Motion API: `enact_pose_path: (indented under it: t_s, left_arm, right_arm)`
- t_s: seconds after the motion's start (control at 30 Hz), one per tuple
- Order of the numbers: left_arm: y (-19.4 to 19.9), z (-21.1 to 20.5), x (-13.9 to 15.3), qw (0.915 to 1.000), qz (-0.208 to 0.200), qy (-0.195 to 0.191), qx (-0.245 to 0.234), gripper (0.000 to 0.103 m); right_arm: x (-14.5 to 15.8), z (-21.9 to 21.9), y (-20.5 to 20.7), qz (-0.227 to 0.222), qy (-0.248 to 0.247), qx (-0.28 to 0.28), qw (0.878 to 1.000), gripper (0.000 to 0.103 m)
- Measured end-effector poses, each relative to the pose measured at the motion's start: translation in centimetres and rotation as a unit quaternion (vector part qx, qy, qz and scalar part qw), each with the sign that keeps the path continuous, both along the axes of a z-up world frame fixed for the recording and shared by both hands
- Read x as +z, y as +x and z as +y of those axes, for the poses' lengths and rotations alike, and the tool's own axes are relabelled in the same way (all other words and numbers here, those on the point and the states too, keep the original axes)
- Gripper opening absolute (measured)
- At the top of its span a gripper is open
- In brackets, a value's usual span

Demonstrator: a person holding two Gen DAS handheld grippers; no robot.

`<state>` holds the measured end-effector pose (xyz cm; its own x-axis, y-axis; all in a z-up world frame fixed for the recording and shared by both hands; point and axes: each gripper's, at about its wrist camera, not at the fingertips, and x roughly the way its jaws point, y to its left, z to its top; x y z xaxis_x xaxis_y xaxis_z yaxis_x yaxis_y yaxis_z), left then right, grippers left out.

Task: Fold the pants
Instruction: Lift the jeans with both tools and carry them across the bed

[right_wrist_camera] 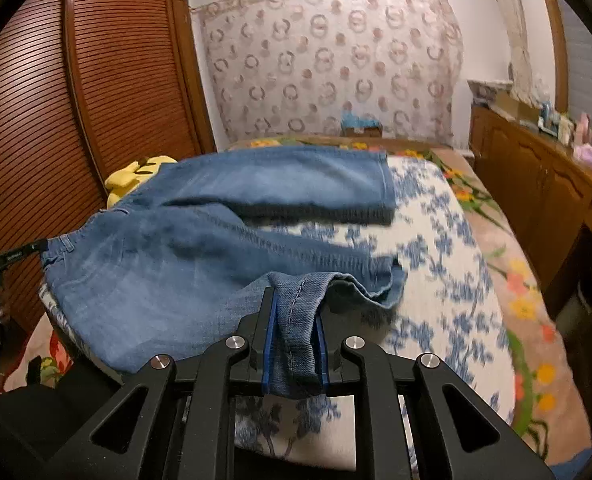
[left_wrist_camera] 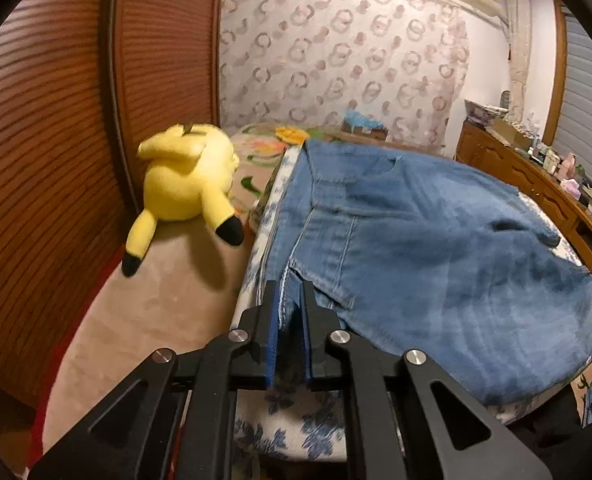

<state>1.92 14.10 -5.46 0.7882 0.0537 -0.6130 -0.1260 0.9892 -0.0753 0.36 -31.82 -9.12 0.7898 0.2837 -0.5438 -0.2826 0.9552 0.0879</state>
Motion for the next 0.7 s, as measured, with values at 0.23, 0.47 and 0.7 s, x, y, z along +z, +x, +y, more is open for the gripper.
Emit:
enact_pose_path:
  t_s: [0.23,0.47,0.7]
  left_arm:
    - [1.0,-0.7,3.3,0.9993,-0.034,0.013,-0.013,0.011]
    - [3.4,-0.6,4.9,0.9985,-0.051,0.016,-0.010,0.010]
    - [6.9,-1.4,5.7,0.9981,-0.055,0.019,-0.020,0.010]
  right_arm:
    - [2.1,0.0,1.6,-0.038,-0.011,0.005,0.999,0.016]
    - [2.5,-0.7,4.4,-0.042,-0.010,-0.004,0.999,0.016]
    - [2.6,-0.7,8.2,-0.033,-0.013,-0.001,0.999,0.016]
